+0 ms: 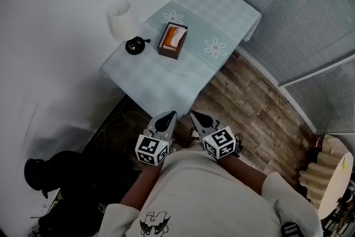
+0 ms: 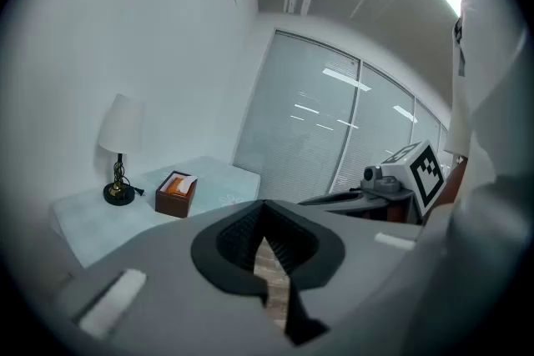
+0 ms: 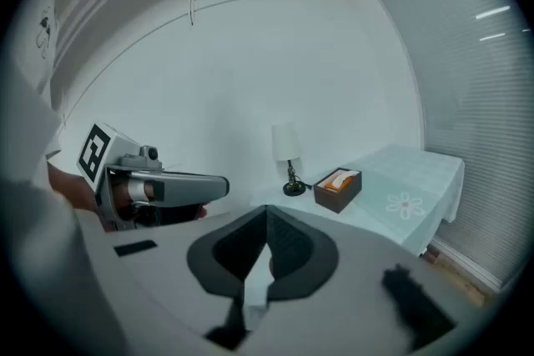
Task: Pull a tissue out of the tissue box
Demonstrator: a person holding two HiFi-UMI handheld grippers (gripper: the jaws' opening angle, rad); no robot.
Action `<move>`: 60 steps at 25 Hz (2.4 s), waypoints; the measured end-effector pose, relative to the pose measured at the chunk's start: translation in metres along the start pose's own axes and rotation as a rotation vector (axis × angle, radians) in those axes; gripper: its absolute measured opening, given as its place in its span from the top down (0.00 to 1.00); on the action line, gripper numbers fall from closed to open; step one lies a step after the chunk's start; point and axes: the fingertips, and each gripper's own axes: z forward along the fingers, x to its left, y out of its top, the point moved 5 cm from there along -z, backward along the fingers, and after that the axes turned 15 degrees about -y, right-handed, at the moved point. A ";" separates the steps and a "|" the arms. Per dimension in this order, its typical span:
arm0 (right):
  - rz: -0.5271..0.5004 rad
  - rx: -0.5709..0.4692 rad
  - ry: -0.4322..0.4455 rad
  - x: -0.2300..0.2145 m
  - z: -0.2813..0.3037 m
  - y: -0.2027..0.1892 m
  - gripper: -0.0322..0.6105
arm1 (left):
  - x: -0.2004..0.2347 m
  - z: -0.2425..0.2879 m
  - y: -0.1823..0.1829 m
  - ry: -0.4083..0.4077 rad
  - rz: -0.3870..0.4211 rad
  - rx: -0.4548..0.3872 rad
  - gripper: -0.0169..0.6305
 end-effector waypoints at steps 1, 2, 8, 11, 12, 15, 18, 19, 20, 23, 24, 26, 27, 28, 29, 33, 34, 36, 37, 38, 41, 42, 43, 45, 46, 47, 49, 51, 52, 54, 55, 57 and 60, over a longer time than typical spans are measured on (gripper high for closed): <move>-0.002 0.001 -0.001 0.000 0.000 0.001 0.94 | 0.000 0.000 -0.001 -0.001 0.001 0.003 0.96; -0.003 0.001 -0.003 0.000 -0.001 0.001 0.94 | 0.001 0.000 -0.001 -0.001 0.003 0.006 0.96; -0.007 0.014 -0.009 0.002 -0.001 0.000 0.94 | 0.003 -0.002 -0.009 0.009 -0.002 0.015 0.96; -0.012 0.019 -0.004 0.004 0.001 0.000 0.94 | 0.003 -0.003 -0.010 0.012 -0.009 0.012 0.96; -0.013 0.022 -0.001 0.005 0.002 0.000 0.94 | 0.003 -0.004 -0.009 0.015 -0.009 0.010 0.96; -0.011 0.033 0.014 0.010 0.006 -0.001 0.94 | 0.007 -0.011 -0.008 0.028 -0.011 0.006 0.96; 0.013 0.057 0.046 0.019 0.015 -0.004 0.94 | 0.014 -0.019 -0.011 0.038 -0.019 0.003 0.96; 0.018 0.067 0.050 0.021 0.019 -0.006 0.94 | 0.017 -0.021 -0.012 0.040 -0.023 0.002 0.96; 0.020 0.076 0.049 0.024 0.022 -0.007 0.94 | 0.020 -0.024 -0.013 0.040 -0.027 0.001 0.96; 0.019 0.093 0.031 0.027 0.029 -0.008 0.93 | 0.028 -0.030 -0.014 0.036 -0.036 -0.002 0.96; 0.015 0.095 0.024 0.029 0.032 -0.008 0.93 | 0.031 -0.031 -0.014 0.032 -0.037 -0.004 0.96; 0.009 0.094 0.004 0.031 0.038 -0.009 0.94 | 0.039 -0.034 -0.014 0.021 -0.034 -0.009 0.96; 0.008 0.094 -0.008 0.032 0.041 -0.010 0.94 | 0.043 -0.036 -0.014 0.015 -0.031 -0.011 0.96; 0.011 0.094 -0.019 0.034 0.044 -0.011 0.94 | 0.047 -0.036 -0.015 0.010 -0.028 -0.011 0.96; 0.016 0.094 -0.030 0.035 0.046 -0.012 0.94 | 0.050 -0.036 -0.015 0.003 -0.027 -0.009 0.96; 0.004 0.089 -0.076 0.033 0.056 -0.009 0.94 | 0.062 -0.031 -0.009 -0.030 -0.026 -0.006 0.96; 0.003 0.089 -0.085 0.030 0.060 -0.007 0.94 | 0.065 -0.029 -0.007 -0.037 -0.026 -0.005 0.96; 0.017 0.089 -0.100 0.021 0.065 -0.003 0.94 | 0.070 -0.020 -0.004 -0.048 -0.028 -0.002 0.96; 0.027 0.086 -0.106 0.016 0.068 0.000 0.94 | 0.073 -0.014 -0.002 -0.054 -0.032 0.001 0.96; 0.036 0.082 -0.110 0.010 0.071 0.003 0.94 | 0.076 -0.007 -0.001 -0.060 -0.039 0.003 0.96; 0.052 0.070 -0.109 -0.014 0.086 0.011 0.94 | 0.087 0.018 0.004 -0.070 -0.058 0.011 0.96; 0.055 0.070 -0.106 -0.024 0.093 0.013 0.94 | 0.092 0.028 0.006 -0.070 -0.062 0.014 0.96; 0.059 0.070 -0.103 -0.035 0.101 0.015 0.94 | 0.098 0.038 0.007 -0.067 -0.064 0.015 0.96; 0.063 0.076 -0.097 -0.061 0.116 0.020 0.94 | 0.110 0.060 0.012 -0.052 -0.071 0.018 0.96; 0.062 0.080 -0.093 -0.075 0.123 0.023 0.94 | 0.116 0.073 0.015 -0.041 -0.075 0.020 0.96; 0.060 0.085 -0.087 -0.089 0.132 0.027 0.94 | 0.123 0.086 0.020 -0.028 -0.081 0.021 0.96; 0.060 0.100 -0.065 -0.117 0.149 0.036 0.94 | 0.139 0.113 0.030 0.000 -0.096 0.021 0.96; 0.051 0.115 -0.031 -0.141 0.166 0.046 0.94 | 0.153 0.140 0.042 0.027 -0.105 0.015 0.96; 0.038 0.121 -0.011 -0.153 0.175 0.051 0.94 | 0.160 0.153 0.049 0.041 -0.107 0.012 0.96; 0.008 0.132 0.035 -0.176 0.192 0.063 0.94 | 0.173 0.177 0.062 0.074 -0.114 -0.003 0.96; -0.005 0.137 0.059 -0.187 0.200 0.068 0.94 | 0.179 0.188 0.068 0.094 -0.119 -0.012 0.96; -0.025 0.143 0.102 -0.207 0.214 0.077 0.94 | 0.188 0.207 0.077 0.135 -0.127 -0.025 0.96; -0.035 0.133 0.134 -0.234 0.234 0.089 0.94 | 0.201 0.229 0.087 0.186 -0.130 -0.031 0.96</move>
